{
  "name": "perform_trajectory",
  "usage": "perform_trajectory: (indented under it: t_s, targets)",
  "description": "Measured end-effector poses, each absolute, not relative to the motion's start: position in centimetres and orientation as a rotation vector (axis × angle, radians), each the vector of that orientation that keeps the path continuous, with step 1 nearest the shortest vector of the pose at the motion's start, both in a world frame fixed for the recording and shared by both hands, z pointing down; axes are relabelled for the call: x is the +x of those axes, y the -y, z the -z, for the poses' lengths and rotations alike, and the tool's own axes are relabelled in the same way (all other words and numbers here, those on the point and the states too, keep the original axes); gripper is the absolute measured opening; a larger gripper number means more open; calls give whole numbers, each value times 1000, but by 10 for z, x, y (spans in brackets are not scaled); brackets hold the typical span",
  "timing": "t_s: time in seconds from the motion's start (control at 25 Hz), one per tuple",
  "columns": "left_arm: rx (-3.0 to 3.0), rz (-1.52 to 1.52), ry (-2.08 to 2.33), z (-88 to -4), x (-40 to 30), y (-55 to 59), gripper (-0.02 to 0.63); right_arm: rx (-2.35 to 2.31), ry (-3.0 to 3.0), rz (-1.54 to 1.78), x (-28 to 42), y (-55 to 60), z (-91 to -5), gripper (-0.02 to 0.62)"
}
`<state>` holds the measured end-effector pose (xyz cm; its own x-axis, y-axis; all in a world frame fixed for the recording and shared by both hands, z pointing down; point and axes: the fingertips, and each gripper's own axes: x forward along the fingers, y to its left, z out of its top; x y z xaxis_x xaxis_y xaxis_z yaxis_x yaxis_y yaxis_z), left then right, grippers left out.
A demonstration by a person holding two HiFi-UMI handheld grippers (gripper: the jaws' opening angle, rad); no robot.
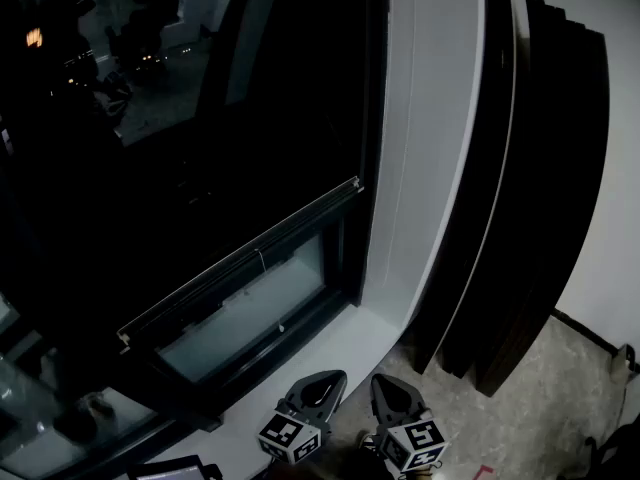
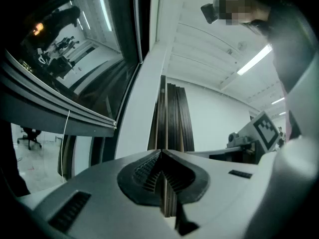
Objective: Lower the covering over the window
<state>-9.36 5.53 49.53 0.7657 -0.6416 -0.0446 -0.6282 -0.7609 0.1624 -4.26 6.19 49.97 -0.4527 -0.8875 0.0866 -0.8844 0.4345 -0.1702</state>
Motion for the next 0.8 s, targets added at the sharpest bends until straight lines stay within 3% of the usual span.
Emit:
perform_trajectory:
  t_s: [0.48, 0.8]
  targets:
    - [2787, 156, 1164, -465, 0, 68, 0, -1526, -2739, 225, 53, 64, -479, 9]
    - [2782, 111, 1216, -473, 19, 115, 0, -1479, -2775, 226, 75, 126, -480, 11]
